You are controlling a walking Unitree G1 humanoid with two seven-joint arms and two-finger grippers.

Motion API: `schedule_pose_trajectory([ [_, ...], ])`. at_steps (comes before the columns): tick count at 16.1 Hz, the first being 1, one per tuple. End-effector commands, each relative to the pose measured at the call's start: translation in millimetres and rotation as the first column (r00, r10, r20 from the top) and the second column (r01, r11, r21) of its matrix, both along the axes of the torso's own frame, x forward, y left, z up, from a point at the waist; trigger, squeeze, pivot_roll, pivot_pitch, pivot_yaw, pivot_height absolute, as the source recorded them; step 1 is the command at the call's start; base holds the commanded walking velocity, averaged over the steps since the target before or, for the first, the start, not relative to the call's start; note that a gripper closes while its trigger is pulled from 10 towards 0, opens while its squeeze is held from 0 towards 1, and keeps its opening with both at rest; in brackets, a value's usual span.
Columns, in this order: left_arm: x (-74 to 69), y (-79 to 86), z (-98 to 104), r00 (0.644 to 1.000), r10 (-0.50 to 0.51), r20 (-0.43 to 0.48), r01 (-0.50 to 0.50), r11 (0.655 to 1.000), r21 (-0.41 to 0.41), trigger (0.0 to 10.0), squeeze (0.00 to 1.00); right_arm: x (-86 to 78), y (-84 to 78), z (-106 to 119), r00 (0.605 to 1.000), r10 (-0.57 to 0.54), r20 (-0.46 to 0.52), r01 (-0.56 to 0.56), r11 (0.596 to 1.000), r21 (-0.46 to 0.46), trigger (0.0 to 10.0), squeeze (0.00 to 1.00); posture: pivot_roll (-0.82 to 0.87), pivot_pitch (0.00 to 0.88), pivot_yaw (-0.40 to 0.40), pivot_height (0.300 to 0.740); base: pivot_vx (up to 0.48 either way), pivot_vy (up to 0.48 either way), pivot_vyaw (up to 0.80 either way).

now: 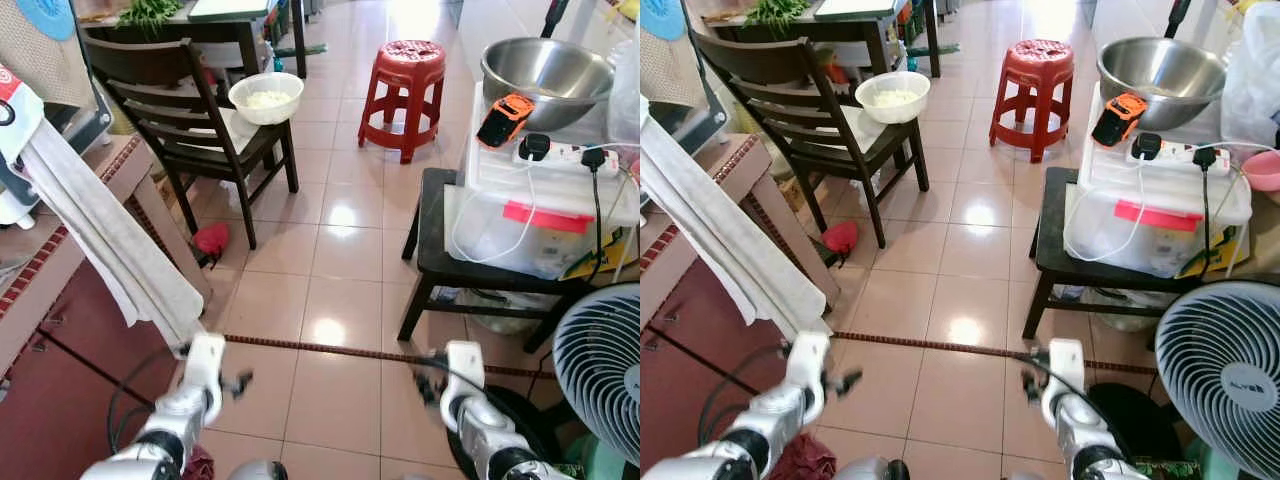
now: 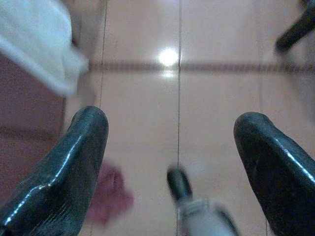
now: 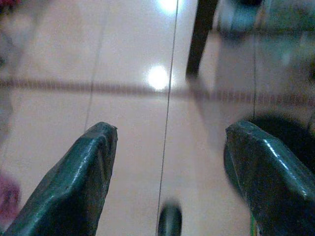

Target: Kitchen organization

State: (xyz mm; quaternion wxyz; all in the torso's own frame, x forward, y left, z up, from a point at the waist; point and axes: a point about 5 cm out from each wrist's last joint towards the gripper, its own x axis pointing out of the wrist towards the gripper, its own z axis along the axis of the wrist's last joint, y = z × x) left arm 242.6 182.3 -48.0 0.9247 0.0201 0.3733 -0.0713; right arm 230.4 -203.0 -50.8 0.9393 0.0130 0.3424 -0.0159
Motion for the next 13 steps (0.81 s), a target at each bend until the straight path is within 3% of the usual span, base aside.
schedule_pose_trajectory([
  [1,26.0,5.0,24.1,0.987,0.02,0.157,-0.012,0.999,-0.051,10.0,0.0,23.0,-0.7,22.7,0.984,0.008,0.18,-0.001,0.999,-0.04,10.0,0.0,-0.12,0.0,0.112,0.74,0.0,0.0,0.0],
  [3,50.6,12.6,54.1,0.949,0.058,0.31,-0.03,0.995,-0.093,10.0,0.0,43.8,-5.4,57.5,0.919,0.001,0.394,0.04,0.995,-0.095,10.0,0.0,-0.12,0.0,0.114,0.74,0.0,0.0,0.0],
  [4,57.9,16.3,69.3,0.914,0.106,0.392,-0.066,0.991,-0.115,10.0,0.0,46.7,-8.6,71.0,0.893,-0.005,0.45,0.074,0.988,-0.135,10.0,0.0,-0.12,0.0,0.113,0.74,0.0,0.0,0.0],
  [5,61.8,17.4,89.4,0.866,0.111,0.488,-0.04,0.987,-0.154,10.0,0.0,48.1,-6.9,90.5,0.845,-0.041,0.533,0.122,0.986,-0.118,10.0,0.0,-0.12,0.0,0.112,0.74,0.0,0.0,0.0],
  [6,59.8,14.6,102.0,0.834,0.068,0.548,0.029,0.986,-0.167,10.0,0.0,45.8,-3.3,106.3,0.779,-0.112,0.617,0.151,0.988,-0.011,10.0,0.0,-0.12,0.0,0.105,0.74,0.0,0.0,0.0],
  [7,56.9,13.8,114.6,0.794,0.038,0.607,0.059,0.989,-0.139,10.0,0.0,40.8,-2.5,112.3,0.791,-0.081,0.607,0.143,0.988,-0.055,10.0,0.0,-0.12,0.0,0.099,0.74,0.0,0.0,0.0],
  [8,54.2,10.8,130.2,0.743,0.007,0.67,0.105,0.986,-0.127,10.0,0.0,30.3,2.4,123.6,0.774,-0.065,0.629,0.085,0.996,-0.002,10.0,0.0,-0.11,0.0,0.096,0.74,0.0,0.0,0.0],
  [9,53.5,10.0,134.1,0.729,0.004,0.684,0.111,0.986,-0.123,10.0,0.0,27.2,1.8,127.2,0.766,-0.086,0.637,0.095,0.995,0.019,10.0,0.0,-0.11,0.0,0.096,0.74,0.0,0.0,0.0],
  [10,49.0,8.9,141.6,0.715,0.003,0.7,0.103,0.989,-0.11,10.0,0.0,20.6,-4.9,134.9,0.751,-0.104,0.652,0.155,0.988,-0.021,10.0,0.0,-0.11,0.0,0.095,0.74,0.0,0.0,0.0],
  [11,39.9,6.4,145.9,0.721,0.026,0.692,0.091,0.987,-0.132,10.0,0.0,13.1,-11.4,141.7,0.741,-0.036,0.671,0.191,0.968,-0.16,10.0,0.0,-0.11,0.0,0.095,0.74,0.0,0.0,0.8],
  [13,32.4,-0.2,142.1,0.739,0.024,0.673,0.084,0.988,-0.128,10.0,0.0,7.6,-13.4,130.7,0.782,-0.035,0.623,0.21,0.955,-0.211,10.0,0.0,-0.11,0.0,0.102,0.74,0.0,0.0,0.8],
])
